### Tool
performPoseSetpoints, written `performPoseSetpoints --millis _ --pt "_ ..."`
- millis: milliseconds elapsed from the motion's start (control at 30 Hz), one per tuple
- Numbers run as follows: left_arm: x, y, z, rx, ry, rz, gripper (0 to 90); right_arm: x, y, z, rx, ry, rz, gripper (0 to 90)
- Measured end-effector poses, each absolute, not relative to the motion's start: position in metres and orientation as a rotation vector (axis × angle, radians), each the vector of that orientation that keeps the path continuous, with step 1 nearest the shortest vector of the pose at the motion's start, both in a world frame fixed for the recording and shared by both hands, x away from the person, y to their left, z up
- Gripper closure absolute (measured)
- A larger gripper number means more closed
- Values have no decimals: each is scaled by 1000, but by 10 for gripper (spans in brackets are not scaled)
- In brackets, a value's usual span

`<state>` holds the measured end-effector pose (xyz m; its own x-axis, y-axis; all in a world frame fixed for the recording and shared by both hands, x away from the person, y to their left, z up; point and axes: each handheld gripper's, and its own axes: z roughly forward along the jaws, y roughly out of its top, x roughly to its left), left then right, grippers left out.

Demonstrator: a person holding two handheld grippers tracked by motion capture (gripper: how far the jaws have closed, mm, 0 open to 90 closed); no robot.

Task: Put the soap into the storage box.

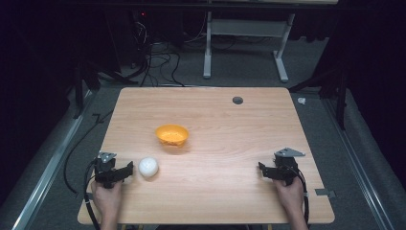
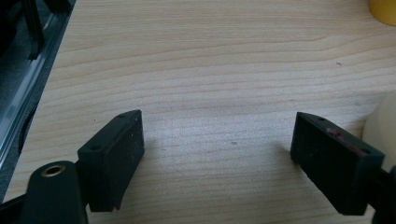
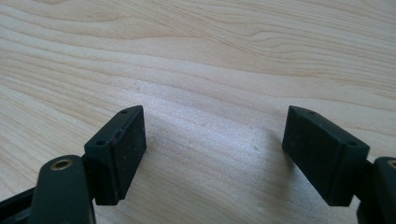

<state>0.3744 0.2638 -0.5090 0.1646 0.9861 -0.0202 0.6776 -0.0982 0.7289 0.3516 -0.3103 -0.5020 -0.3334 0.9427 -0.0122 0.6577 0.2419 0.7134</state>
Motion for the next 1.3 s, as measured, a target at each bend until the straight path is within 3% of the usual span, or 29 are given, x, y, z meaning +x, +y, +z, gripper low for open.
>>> performPoseSetpoints --millis 1300 --pt "373 268 -508 1813 1576 624 176 352 -310 -502 1465 2073 859 227"
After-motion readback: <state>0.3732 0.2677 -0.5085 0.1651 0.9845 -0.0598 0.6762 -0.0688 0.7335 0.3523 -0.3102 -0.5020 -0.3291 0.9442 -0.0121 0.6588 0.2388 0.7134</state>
